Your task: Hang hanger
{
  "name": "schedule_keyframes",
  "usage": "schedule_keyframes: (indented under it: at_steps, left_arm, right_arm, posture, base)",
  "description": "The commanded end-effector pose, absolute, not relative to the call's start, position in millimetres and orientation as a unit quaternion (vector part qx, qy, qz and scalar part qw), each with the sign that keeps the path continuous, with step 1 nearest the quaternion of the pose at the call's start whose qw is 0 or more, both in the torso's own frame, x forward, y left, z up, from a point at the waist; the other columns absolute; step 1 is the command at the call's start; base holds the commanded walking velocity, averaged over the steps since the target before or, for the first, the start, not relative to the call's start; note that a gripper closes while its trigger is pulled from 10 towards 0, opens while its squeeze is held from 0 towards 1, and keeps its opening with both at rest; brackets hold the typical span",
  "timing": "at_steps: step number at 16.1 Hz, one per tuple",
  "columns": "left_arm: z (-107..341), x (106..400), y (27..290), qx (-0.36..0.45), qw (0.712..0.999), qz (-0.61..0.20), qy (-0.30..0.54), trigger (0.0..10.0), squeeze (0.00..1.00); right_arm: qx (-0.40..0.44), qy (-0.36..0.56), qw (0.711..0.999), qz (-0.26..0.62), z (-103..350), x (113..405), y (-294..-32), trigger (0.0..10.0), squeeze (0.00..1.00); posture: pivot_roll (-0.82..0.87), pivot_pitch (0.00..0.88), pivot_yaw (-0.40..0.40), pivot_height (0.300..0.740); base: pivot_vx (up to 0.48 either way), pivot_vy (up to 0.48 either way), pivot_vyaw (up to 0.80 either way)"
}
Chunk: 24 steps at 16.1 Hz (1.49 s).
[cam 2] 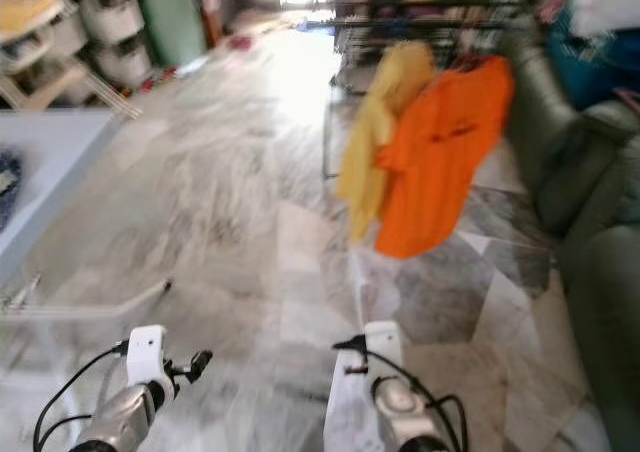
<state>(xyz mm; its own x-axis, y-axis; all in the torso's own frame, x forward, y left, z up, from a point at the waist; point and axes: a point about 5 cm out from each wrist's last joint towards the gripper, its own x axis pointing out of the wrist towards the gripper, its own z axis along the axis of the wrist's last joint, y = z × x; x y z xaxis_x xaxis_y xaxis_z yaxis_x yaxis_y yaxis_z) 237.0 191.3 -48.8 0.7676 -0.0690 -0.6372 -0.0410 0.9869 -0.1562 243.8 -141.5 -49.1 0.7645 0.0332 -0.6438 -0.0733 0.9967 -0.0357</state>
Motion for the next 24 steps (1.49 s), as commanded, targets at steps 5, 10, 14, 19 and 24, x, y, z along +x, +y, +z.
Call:
schedule_keyframes:
  at_steps: [5, 10, 14, 19, 24]
  left_arm:
    - [-41.7, 249.0, 178.6, -0.096, 0.942, -0.020, 0.322, 10.0, 0.00]
    - [-39.8, 251.8, 175.2, -0.096, 0.943, -0.029, 0.317, 10.0, 0.00]
    - [-39.3, 252.6, 174.2, -0.092, 0.943, -0.033, 0.318, 10.0, 0.00]
    - [-38.1, 254.4, 171.1, -0.094, 0.944, -0.038, 0.314, 10.0, 0.00]
    - [-39.2, 252.8, 170.5, -0.094, 0.943, -0.039, 0.316, 10.0, 0.00]
  right_arm:
    - [-0.030, 0.280, 0.959, 0.022, -30.9, 263.4, -150.7, 10.0, 0.00]
    - [-0.016, 0.260, 0.965, 0.006, -27.9, 263.8, -158.1, 10.0, 0.00]
    - [-0.018, 0.263, 0.964, 0.011, -30.4, 260.5, -156.5, 10.0, 0.00]
    - [-0.032, 0.245, 0.969, 0.018, -25.5, 264.9, -153.8, 10.0, 0.00]
    - [-0.068, 0.165, 0.984, 0.021, -2.3, 283.0, -152.8, 10.0, 0.00]
  posture:
    - [-0.15, 0.000, 0.065, 0.740]
    - [-0.16, 0.000, 0.077, 0.740]
    - [-0.17, 0.000, 0.083, 0.740]
    - [-0.17, 0.000, 0.085, 0.740]
    - [-0.17, 0.000, 0.087, 0.740]
  base:
    - [0.300, 0.000, 0.00]
    - [0.308, 0.000, 0.00]
    - [0.331, 0.000, 0.00]
    - [0.369, 0.000, 0.00]
    - [0.347, 0.000, 0.00]
